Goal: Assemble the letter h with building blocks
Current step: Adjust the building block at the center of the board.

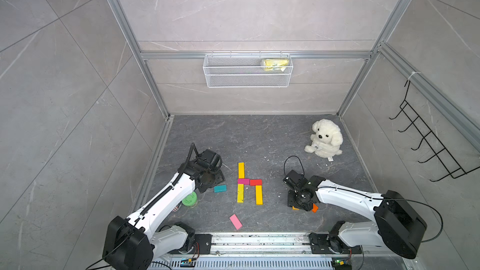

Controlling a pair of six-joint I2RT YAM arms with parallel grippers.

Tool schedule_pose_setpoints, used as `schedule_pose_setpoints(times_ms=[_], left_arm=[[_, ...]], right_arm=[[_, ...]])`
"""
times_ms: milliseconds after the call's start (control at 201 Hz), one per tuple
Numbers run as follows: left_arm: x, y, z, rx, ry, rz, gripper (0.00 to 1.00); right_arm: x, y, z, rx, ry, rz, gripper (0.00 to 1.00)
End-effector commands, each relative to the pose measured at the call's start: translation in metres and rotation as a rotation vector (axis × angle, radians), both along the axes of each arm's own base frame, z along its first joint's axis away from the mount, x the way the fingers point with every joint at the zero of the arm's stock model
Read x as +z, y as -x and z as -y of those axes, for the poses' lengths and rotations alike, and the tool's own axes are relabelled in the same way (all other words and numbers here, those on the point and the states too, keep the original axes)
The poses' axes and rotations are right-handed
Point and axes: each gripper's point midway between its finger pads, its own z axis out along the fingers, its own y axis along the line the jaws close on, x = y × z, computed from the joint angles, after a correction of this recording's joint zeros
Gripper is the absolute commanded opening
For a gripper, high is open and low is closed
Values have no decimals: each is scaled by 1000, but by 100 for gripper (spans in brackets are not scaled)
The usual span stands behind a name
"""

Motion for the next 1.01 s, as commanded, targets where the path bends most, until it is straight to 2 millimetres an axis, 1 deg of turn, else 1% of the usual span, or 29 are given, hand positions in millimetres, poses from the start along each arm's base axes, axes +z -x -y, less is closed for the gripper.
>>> schedule_pose_setpoints(times_ms=[0,60,134,169,324,478,518,602,647,816,1000], left_arm=[[11,-3,-3,-15,-21,25,73],[12,-5,-2,-15,-21,31,73],[15,-6,-2,-18,-20,41,73],[16,-6,-2,-17,-16,45,73],[15,-6,-1,-21,-9,51,73],[22,-11,3,-32,-4,60,73],[24,-12,3,-29,0,67,74],[28,-14,4,-30,5,76,75],[29,-15,5,-32,4,80,75],[33,-16,5,-36,8,87,75],[38,-17,4,-41,4,101,76]], right_arm=[[-17,2,-9,13,-29,-36,43],[-14,-1,-9,12,-20,-30,41],[-9,-3,-12,18,-19,-31,50],[-3,-6,-12,18,-15,-24,51],[14,-12,-7,16,1,27,43],[22,-12,-6,16,1,30,44],[25,-13,-6,16,-2,36,47],[30,-14,-6,16,0,45,62],[33,-15,-5,17,5,48,66],[46,-19,-6,14,2,74,74],[54,-23,-8,15,-11,90,78]])
